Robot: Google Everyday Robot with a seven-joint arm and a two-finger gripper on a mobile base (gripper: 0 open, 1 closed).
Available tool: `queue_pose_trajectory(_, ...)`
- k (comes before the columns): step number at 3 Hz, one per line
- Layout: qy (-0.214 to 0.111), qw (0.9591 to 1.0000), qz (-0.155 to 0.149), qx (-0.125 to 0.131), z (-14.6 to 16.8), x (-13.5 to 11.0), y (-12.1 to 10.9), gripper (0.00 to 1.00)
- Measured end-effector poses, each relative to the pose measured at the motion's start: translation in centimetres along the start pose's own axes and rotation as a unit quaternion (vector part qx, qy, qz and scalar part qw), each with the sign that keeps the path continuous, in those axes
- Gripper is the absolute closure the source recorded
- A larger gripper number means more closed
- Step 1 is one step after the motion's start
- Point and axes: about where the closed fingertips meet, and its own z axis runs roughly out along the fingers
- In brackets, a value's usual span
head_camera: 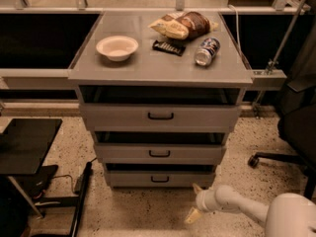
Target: Open bottom drawer
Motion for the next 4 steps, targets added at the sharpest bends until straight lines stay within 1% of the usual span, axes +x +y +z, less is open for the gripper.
queue_pose_trajectory(1, -0.046, 0.9985, -0.012, 0.026, 1.7, -0.8, -2.8, 0.00)
queue_pose_trajectory(2, -0.087, 0.9947, -0.030, 0.047, 2.9, -2.6, -5.3, 0.00)
queue_pose_trajectory(3, -0.089, 0.9944, -0.033, 0.047, 2.3, -3.2, -5.2, 0.00)
queue_pose_trajectory(4, -0.084, 0.9936, -0.047, 0.060, -0.8, -5.3, -5.2, 0.00)
